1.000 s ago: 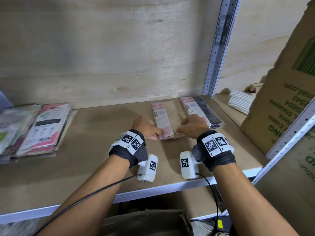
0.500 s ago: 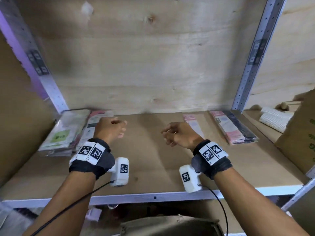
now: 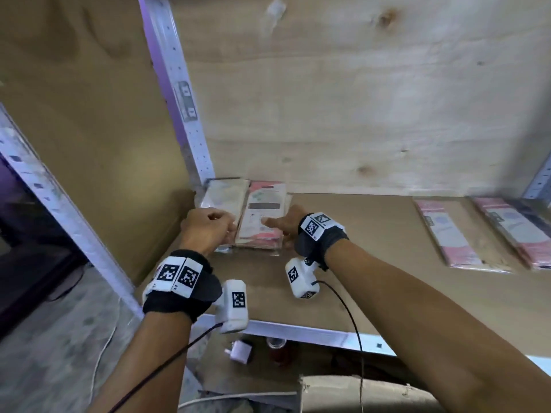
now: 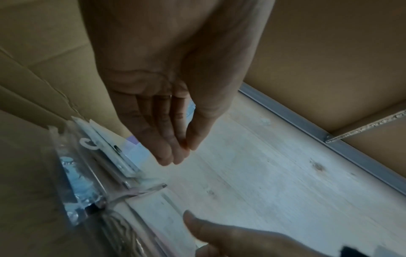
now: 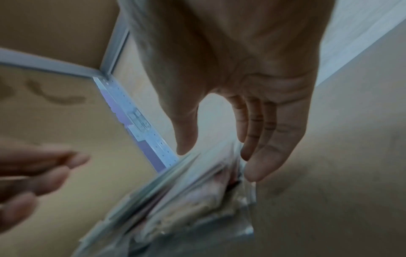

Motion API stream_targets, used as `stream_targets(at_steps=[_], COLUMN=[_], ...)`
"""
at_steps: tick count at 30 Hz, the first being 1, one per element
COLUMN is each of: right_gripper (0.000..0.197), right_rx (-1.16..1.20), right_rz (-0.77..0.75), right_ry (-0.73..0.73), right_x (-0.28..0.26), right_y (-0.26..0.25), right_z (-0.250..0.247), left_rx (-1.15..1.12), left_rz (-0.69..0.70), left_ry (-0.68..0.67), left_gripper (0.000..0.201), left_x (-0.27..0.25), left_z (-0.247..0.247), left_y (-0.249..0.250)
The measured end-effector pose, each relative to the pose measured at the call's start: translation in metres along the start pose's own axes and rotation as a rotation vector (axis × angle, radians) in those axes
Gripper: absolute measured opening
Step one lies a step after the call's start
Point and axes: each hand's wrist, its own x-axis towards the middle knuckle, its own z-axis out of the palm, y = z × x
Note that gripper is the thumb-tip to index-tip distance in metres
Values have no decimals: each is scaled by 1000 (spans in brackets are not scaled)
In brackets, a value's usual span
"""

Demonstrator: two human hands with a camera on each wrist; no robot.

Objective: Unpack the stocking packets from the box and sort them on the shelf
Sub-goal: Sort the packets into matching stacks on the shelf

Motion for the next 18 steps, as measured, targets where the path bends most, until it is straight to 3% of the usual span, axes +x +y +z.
stream_targets(at_steps=[2,8,14,18], right_gripper=[82,17,21,18], right_rx=[26,230,535,529], right_rz=[27,-56,-151,-306], right_ry=[-17,-60,4,102], right_x=[8,-9,-66,-111], right_y=[6,27,60,80], right_z=[5,-8,-43,-69], left_rx=[-23,-165,-301,-364], left_rz=[-2,-22,-126,-152], left_ry=[3,-58,-220,-375], left_gripper=[7,17,28,45], left_x=[-1,-6,-23,-39], left_z=[-2,9,45,75], left_y=[-2,4,19,37])
